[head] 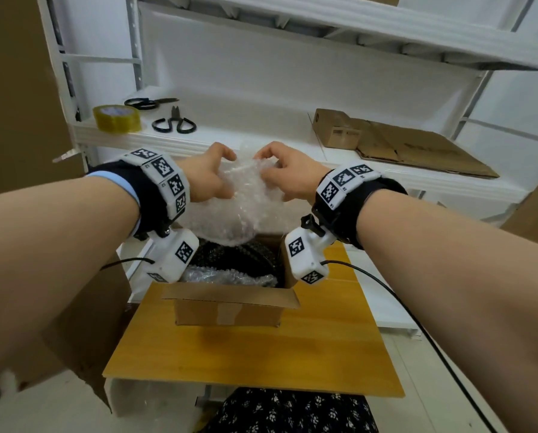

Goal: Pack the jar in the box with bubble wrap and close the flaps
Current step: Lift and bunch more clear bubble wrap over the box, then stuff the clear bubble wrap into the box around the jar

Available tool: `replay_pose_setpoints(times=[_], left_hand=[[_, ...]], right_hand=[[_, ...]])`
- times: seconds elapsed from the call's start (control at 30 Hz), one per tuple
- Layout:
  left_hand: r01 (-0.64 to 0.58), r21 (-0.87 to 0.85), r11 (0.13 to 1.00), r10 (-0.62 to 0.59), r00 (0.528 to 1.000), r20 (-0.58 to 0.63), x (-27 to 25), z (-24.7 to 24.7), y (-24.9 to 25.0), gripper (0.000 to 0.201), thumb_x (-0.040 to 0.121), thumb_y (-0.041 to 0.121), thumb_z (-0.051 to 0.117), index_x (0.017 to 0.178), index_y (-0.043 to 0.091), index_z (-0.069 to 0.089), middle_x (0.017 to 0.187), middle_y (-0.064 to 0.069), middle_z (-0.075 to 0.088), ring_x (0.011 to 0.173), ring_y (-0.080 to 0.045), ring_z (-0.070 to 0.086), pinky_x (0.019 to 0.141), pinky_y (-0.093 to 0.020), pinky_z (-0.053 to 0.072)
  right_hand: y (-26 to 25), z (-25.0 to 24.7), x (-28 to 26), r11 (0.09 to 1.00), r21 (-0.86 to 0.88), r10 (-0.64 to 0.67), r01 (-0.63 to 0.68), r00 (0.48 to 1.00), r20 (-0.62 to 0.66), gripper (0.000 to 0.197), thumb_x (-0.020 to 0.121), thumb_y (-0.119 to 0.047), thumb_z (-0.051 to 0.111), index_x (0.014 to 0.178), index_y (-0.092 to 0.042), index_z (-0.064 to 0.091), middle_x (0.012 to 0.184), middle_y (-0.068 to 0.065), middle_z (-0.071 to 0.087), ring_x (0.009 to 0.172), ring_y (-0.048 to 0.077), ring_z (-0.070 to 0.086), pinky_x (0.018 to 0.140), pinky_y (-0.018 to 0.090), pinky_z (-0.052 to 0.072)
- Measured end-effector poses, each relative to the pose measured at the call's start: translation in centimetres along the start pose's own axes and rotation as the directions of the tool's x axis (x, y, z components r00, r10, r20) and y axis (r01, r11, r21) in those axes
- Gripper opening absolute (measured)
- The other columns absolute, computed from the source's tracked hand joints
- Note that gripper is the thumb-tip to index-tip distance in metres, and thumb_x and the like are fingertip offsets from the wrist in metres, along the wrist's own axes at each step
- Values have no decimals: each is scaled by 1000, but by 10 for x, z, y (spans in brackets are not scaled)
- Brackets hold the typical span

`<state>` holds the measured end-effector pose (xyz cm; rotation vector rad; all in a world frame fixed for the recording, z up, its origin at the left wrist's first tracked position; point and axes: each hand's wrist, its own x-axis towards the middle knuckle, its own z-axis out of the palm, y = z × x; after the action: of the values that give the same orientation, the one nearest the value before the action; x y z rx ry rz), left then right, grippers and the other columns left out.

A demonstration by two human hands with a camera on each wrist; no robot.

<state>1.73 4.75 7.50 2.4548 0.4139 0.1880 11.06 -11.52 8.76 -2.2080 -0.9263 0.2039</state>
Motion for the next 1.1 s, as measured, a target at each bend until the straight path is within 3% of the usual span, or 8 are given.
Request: replay_pose_setpoints(times=[0.1, 0.17, 0.27, 0.4, 0.63, 0.8, 1.0, 1.1], left_hand=[[82, -144, 986, -90, 995, -47, 4, -5, -14, 55, 78, 10, 72, 117, 34, 41, 100, -13, 65, 87, -33, 67, 79, -50, 58], [110, -219, 970, -119, 992, -31, 6, -6, -25, 51, 75, 5, 72, 111, 32, 48, 103, -15, 65, 91, -36, 65, 84, -52, 55], [114, -247, 962, -113, 993, 20, 9, 2, -34, 46, 77, -1, 69, 110, 26, 54, 91, -12, 64, 79, -27, 61, 73, -39, 54], [154, -280, 948, -167, 986, -22, 14, 16, -37, 37, 81, -9, 61, 109, 14, 53, 88, -14, 58, 72, -22, 52, 52, -24, 45], [188, 182, 965, -192, 981, 5, 23, 39, -61, 27, 91, 23, 58, 112, 8, 66, 113, -13, 63, 96, -28, 54, 84, -30, 40], [197, 24, 980, -198, 979, 38, 38, 60, -71, 20, 87, 9, 61, 107, 7, 65, 104, -12, 64, 97, -28, 57, 76, -27, 37], [253, -228, 940, -272, 960, -59, 52, 85, -87, 25, 87, 6, 50, 110, 15, 49, 91, -7, 56, 93, -33, 58, 82, -37, 48], [216, -87, 973, -221, 974, -55, 49, 95, -97, 23, 90, 5, 47, 111, 14, 48, 86, -2, 52, 88, -28, 56, 81, -33, 45]], right_hand=[[9, -6, -5, 982, -189, 43, -17, 990, 135, 63, 84, -56, 66, 135, -24, 46, 122, 1, 58, 109, 19, 58, 91, 35, 52], [18, -4, -8, 879, -474, 92, 39, 964, 251, 67, 77, -63, 69, 127, -22, 50, 111, -5, 57, 104, 17, 51, 84, 28, 44], [34, 9, -4, 867, -497, 149, 21, 943, 298, 66, 72, -60, 76, 121, -16, 64, 117, -4, 62, 108, 20, 57, 93, 36, 44], [37, 29, 2, 890, -456, 148, 5, 943, 299, 46, 96, -42, 57, 134, -16, 55, 134, 5, 57, 121, 25, 53, 102, 35, 39], [69, 60, 22, 896, -442, 188, -29, 929, 318, 47, 102, -33, 49, 142, -9, 43, 141, 9, 51, 124, 26, 51, 101, 32, 38], [89, 78, 31, 932, -345, 189, -114, 963, 192, 33, 100, -31, 53, 126, -11, 55, 110, 5, 56, 99, 23, 53, 80, 28, 35], [99, 97, 37, 936, -314, 216, -158, 964, 158, 34, 99, -27, 55, 130, -13, 56, 122, 6, 62, 111, 26, 58, 85, 28, 42], [108, 105, 37, 881, -451, 248, -144, 952, 180, 26, 95, -28, 57, 118, -14, 61, 111, 6, 67, 102, 28, 63, 91, 37, 52]])
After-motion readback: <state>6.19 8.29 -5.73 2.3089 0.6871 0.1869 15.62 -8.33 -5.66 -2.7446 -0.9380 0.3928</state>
